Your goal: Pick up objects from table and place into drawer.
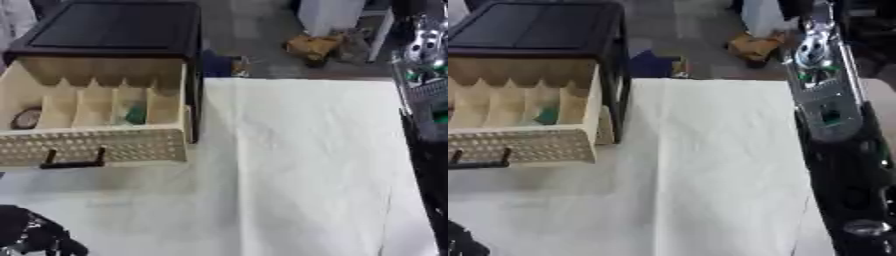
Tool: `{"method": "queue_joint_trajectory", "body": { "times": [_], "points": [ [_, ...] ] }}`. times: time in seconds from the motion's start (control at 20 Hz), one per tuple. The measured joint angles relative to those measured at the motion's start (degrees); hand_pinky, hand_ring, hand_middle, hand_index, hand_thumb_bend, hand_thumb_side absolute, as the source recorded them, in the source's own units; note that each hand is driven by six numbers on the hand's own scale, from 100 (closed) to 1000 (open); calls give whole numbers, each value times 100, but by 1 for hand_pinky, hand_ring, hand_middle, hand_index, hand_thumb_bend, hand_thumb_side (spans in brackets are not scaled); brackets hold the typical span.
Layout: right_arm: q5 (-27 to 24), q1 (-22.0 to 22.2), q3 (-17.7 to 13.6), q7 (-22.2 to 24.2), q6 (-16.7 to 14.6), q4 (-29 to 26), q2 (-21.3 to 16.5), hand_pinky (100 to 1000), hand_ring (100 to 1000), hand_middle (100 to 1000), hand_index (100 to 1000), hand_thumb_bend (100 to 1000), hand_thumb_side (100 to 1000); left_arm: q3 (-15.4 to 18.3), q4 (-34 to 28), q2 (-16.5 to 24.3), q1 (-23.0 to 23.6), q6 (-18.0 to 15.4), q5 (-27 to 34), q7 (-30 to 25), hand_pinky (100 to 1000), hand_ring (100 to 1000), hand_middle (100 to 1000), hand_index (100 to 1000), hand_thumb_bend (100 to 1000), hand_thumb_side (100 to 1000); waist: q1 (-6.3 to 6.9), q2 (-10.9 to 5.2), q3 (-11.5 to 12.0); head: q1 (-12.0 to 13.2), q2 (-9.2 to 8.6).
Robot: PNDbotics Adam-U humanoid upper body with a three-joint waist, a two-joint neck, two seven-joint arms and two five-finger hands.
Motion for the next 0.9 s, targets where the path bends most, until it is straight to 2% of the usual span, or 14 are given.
{"method": "queue_joint_trajectory", "body": {
  "times": [0.55, 0.9],
  "points": [
    [-44, 4, -34, 2, -2, -4, 0, 538, 622, 618, 822, 100, 1000, 94, 0, -112, -101, 267, 120, 11, 463, 652, 694, 945, 100, 1000, -11, 0, -32, 28, -47],
    [-47, 8, -67, 37, -13, -4, 6, 537, 621, 616, 822, 123, 1000, 173, 0, -112, -200, 407, -47, 186, 437, 626, 666, 915, 100, 1000, 7, 3, -75, 26, -53]
  ]
}}
